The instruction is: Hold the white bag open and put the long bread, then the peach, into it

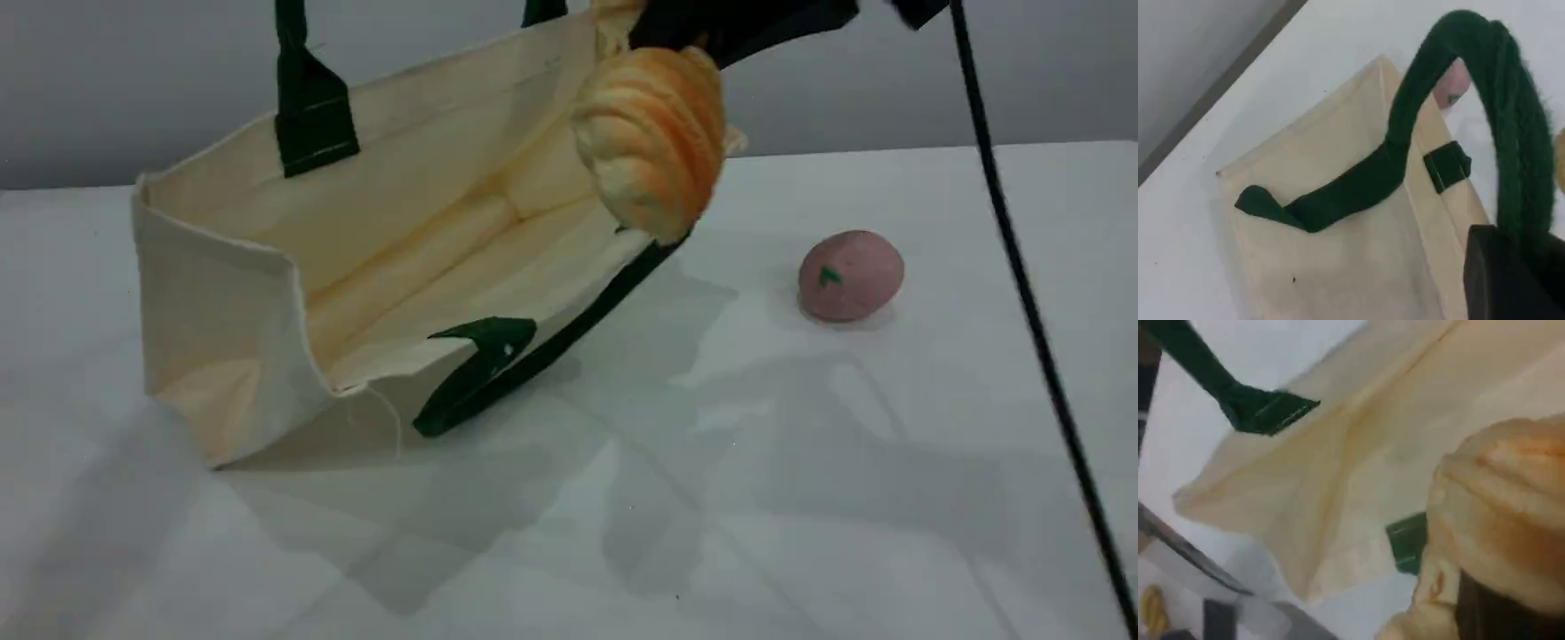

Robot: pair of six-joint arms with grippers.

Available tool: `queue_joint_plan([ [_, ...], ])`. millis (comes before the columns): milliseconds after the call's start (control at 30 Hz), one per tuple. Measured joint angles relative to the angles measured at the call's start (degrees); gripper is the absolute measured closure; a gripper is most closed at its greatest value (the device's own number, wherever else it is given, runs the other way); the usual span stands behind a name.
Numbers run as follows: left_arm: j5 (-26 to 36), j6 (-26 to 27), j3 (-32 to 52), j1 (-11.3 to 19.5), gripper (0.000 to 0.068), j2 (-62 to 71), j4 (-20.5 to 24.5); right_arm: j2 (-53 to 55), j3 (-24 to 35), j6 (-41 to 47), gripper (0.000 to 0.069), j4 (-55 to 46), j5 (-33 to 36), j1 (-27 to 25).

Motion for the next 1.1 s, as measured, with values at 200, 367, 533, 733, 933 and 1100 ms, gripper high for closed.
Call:
queue_joint_plan([
  [200, 0.0, 0.0, 0.0, 0.0, 0.0593, 0.0, 0.0, 4.6, 0.0, -0.7, 0.0608, 3.9, -0.1, 0.0],
  [367, 0.0, 0.0, 0.0, 0.0, 0.0593, 0.0, 0.0, 9.1, -1.0, -4.2, 0.0608, 9.9, -0.8, 0.1],
  [533, 0.0, 0.0, 0.0, 0.0, 0.0593, 0.0, 0.0, 13.6, -4.1, -6.5, 0.0610, 15.4, -1.8, 0.1],
  [733, 0.0, 0.0, 0.0, 0.0, 0.0593, 0.0, -0.1, 17.8, -8.2, -5.3, 0.0611, 17.5, -6.1, 0.1],
  [933, 0.0, 0.0, 0.0, 0.0, 0.0593, 0.0, -0.2, 19.8, -8.6, -5.3, 0.0612, 21.6, -12.7, 0.4],
  [1100, 0.0, 1.3, 0.0, 0.0, 0.0593, 0.0, -0.2, 20.9, -8.6, -6.6, 0.0615, 22.3, -17.8, 3.4],
])
